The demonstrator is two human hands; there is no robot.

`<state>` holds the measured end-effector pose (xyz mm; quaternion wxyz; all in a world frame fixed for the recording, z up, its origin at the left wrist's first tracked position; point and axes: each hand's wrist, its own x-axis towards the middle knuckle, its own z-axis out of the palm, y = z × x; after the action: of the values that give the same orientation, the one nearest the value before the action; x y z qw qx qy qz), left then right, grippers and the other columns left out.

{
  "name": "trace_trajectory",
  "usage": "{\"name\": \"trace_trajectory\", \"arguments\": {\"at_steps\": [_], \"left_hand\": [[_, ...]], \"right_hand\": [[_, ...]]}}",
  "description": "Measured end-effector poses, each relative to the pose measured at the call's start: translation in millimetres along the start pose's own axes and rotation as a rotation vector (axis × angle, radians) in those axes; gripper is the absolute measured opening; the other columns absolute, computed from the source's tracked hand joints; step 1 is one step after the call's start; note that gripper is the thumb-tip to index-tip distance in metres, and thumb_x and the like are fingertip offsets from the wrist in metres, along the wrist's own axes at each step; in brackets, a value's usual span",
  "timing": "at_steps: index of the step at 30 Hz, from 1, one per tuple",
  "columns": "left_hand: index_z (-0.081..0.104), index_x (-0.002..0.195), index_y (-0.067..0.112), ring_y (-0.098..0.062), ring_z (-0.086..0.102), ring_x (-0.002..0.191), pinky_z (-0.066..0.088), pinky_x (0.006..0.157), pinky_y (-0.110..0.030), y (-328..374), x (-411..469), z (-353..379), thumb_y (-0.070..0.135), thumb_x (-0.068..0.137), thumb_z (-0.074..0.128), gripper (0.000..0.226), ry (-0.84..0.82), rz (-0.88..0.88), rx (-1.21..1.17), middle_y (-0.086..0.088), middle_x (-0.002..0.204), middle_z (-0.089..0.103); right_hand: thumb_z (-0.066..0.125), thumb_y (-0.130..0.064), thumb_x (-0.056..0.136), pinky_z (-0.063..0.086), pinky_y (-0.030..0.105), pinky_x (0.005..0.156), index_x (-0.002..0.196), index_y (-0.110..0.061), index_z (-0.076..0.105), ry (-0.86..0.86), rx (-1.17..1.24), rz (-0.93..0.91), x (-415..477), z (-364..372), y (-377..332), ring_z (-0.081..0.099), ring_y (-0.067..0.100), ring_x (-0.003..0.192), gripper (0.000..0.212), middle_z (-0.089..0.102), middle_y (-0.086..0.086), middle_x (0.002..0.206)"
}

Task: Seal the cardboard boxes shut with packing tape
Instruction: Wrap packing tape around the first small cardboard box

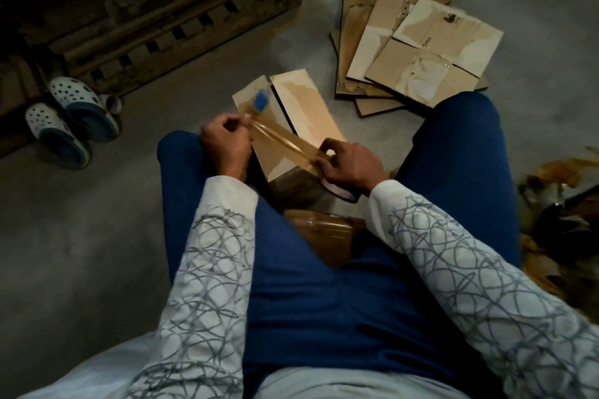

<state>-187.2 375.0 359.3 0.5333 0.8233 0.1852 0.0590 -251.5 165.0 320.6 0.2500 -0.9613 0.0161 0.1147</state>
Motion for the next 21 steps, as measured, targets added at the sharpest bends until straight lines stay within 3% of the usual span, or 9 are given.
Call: {"name": "trace_trajectory", "arguments": {"at_steps": [2,5,9,14,17,21], "left_hand": [[0.069,0.093,0.019,-0.015,0.07,0.071,0.058,0.056,-0.031,-4,12,-13,0.019,0.094,0.068,0.002,0.008,0.007,-0.01,-0.005,0.087,0.072],[0.069,0.096,0.013,-0.016,0.068,0.067,0.05,0.045,-0.022,-10,18,-16,0.016,0.095,0.066,0.004,-0.046,-0.013,-0.067,-0.005,0.084,0.071],[0.068,0.093,0.017,-0.021,0.072,0.077,0.053,0.053,-0.024,-8,16,-13,0.016,0.095,0.066,0.003,-0.094,-0.018,-0.086,-0.01,0.091,0.073],[0.07,0.089,0.02,-0.023,0.074,0.08,0.059,0.058,-0.03,-3,29,-8,0.017,0.093,0.069,0.005,-0.13,-0.018,-0.04,-0.006,0.088,0.074],[0.071,0.079,0.022,-0.025,0.074,0.077,0.063,0.062,-0.041,2,43,2,0.02,0.09,0.073,0.011,-0.184,-0.017,0.069,-0.006,0.081,0.074],[0.073,0.08,0.018,-0.024,0.073,0.075,0.062,0.058,-0.047,7,71,18,0.025,0.088,0.074,0.011,-0.248,-0.022,0.209,-0.004,0.082,0.073]], "right_hand": [[0.05,-0.061,0.094,0.044,0.026,0.065,0.099,-0.042,0.056,-0.013,0.081,-0.028,-2,-3,4,0.063,0.019,0.08,0.021,0.069,-0.004,0.089],[0.054,-0.06,0.094,0.045,0.026,0.066,0.1,-0.042,0.059,0.005,0.15,-0.028,-4,-9,5,0.062,0.016,0.081,0.02,0.065,-0.008,0.087],[0.055,-0.063,0.093,0.045,0.03,0.069,0.106,-0.03,0.067,-0.021,0.176,0.018,-10,-8,8,0.062,0.018,0.084,0.038,0.065,-0.007,0.09],[0.058,-0.058,0.093,0.056,0.038,0.078,0.112,-0.022,0.069,-0.078,0.364,0.062,-20,-17,-1,0.064,0.019,0.089,0.042,0.069,-0.001,0.103],[0.061,-0.056,0.093,0.059,0.043,0.081,0.105,-0.024,0.068,-0.11,0.517,0.112,-24,-19,-5,0.066,0.02,0.087,0.035,0.068,0.0,0.097],[0.058,-0.061,0.092,0.056,0.029,0.069,0.11,-0.029,0.059,-0.119,0.489,0.155,-16,-12,-15,0.067,0.012,0.082,0.037,0.068,-0.003,0.101]]}}
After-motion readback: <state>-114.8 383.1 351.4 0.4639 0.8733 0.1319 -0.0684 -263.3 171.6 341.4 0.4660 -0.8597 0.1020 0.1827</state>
